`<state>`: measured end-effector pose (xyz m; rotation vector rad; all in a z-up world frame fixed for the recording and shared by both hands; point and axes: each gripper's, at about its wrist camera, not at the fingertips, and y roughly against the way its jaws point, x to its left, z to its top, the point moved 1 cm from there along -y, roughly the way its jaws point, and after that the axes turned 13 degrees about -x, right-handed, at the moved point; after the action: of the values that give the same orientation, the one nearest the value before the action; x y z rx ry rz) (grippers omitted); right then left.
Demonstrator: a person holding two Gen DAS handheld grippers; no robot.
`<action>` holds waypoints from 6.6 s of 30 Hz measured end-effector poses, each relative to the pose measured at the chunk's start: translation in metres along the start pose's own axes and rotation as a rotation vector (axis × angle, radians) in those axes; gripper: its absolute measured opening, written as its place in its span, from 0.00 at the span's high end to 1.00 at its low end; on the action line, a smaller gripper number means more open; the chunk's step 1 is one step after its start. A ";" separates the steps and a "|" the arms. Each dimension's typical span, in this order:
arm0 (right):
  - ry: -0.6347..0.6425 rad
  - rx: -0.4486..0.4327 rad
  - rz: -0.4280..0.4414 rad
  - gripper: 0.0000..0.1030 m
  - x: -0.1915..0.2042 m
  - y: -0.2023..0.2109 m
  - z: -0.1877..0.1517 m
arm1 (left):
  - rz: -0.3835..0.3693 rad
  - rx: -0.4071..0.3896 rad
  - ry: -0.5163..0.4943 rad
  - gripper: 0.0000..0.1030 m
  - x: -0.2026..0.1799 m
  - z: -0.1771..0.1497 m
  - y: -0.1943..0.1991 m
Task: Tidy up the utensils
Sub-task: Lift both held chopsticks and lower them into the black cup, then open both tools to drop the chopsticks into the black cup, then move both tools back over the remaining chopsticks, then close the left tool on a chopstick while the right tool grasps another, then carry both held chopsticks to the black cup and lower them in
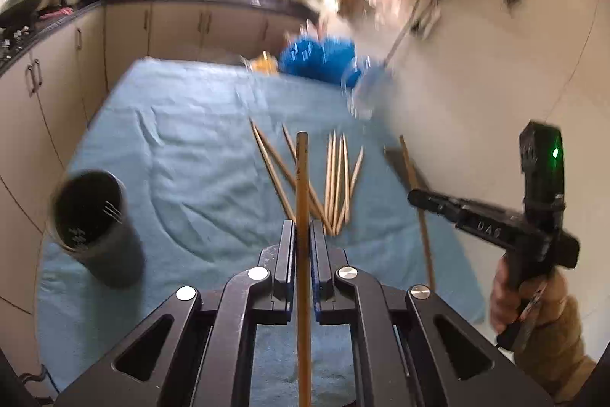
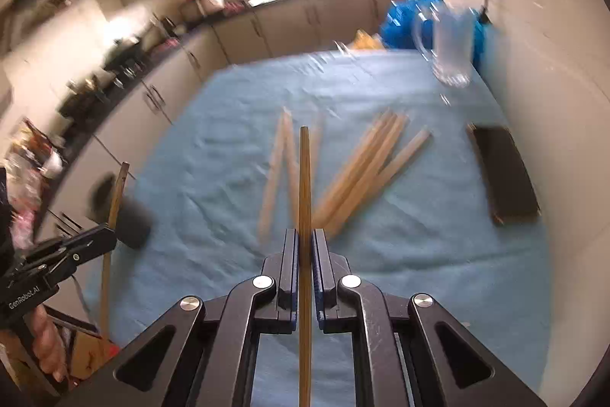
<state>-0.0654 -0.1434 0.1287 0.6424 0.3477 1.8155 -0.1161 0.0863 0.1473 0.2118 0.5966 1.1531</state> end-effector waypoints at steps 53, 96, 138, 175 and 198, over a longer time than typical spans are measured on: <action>-0.006 -0.313 0.263 0.54 0.182 -0.116 0.039 | 0.453 -0.428 0.129 0.73 0.147 0.071 0.045; -0.050 -0.459 -0.516 0.41 -0.048 0.161 -0.055 | 0.098 -0.149 -0.101 0.45 -0.121 -0.014 -0.096; -0.310 -0.113 -0.101 0.32 -0.139 -0.022 -0.045 | 0.321 0.225 -0.052 0.88 -0.004 -0.033 -0.256; 0.015 0.437 -0.169 0.90 -0.065 -0.242 0.024 | 0.361 0.405 0.035 0.93 0.028 -0.019 -0.238; -0.116 0.109 -0.039 0.92 -0.059 -0.140 0.029 | 0.160 0.134 0.119 0.94 0.008 -0.002 -0.132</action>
<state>0.0740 -0.1542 0.0632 0.8080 0.3798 1.7225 -0.0099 0.0396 0.0834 0.3114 0.7743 1.2872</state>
